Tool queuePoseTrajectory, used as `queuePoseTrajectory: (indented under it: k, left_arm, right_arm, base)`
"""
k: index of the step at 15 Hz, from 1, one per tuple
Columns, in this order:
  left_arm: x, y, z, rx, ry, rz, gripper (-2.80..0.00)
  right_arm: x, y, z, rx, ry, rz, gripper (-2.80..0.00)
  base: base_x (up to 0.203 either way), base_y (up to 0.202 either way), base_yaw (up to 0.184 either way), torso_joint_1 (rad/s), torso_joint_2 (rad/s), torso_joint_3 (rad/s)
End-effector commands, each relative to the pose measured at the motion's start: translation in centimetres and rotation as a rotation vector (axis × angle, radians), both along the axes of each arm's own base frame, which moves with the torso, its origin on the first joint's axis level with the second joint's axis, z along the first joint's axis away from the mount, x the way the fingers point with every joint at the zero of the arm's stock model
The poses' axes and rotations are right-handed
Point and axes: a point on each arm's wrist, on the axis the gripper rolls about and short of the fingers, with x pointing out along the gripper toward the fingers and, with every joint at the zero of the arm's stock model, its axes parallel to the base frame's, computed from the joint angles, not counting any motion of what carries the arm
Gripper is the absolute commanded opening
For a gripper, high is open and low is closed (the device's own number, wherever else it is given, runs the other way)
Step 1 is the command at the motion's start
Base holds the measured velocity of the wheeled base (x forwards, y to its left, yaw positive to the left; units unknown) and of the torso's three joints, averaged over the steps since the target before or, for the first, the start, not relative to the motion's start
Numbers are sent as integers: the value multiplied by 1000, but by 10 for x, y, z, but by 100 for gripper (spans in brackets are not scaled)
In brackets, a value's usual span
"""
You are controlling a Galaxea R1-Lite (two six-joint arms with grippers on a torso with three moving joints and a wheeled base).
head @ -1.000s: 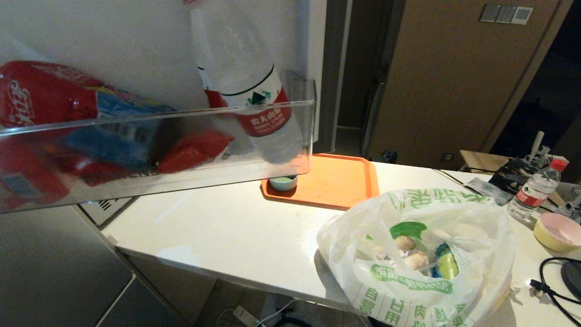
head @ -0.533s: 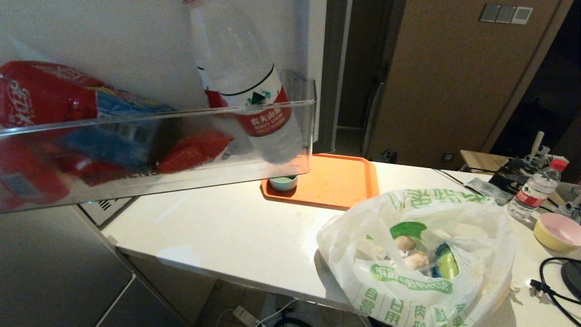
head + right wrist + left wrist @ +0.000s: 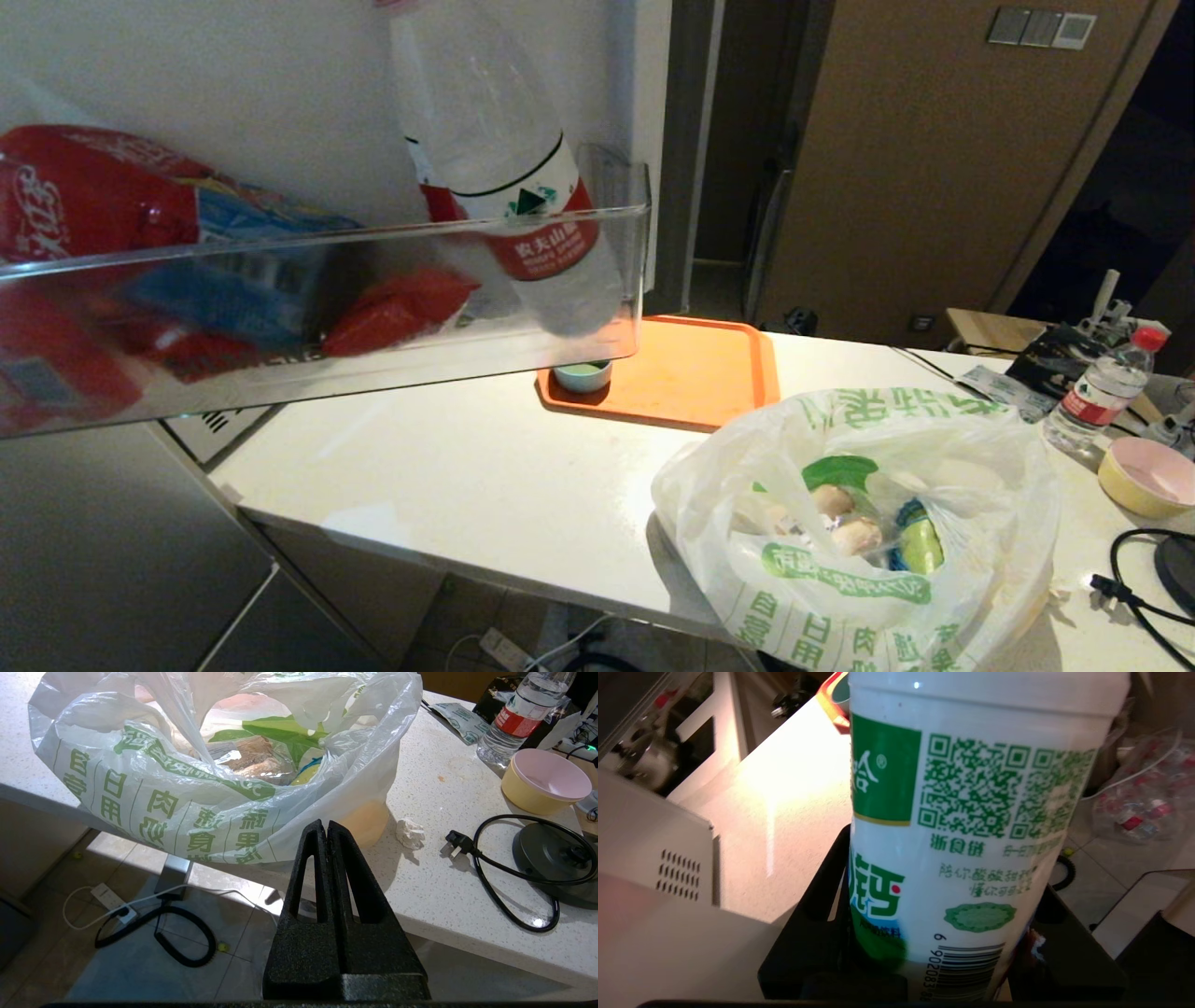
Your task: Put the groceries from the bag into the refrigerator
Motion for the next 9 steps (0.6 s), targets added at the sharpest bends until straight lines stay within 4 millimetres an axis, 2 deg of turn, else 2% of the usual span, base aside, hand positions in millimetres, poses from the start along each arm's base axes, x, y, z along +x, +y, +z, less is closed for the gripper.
queuePoseTrajectory:
  k: [1, 9]
  left_arm:
    - [-3, 3, -4, -3, -8, 6, -280]
    - [-17, 20, -17, -1, -29, 99, -280]
  right_arm:
    - [0, 0, 0, -1, 2, 1, -280]
    - [0, 0, 0, -1, 2, 1, -280]
  base:
    - [0, 0, 0, 0, 0, 0]
    - [0, 0, 0, 0, 0, 0]
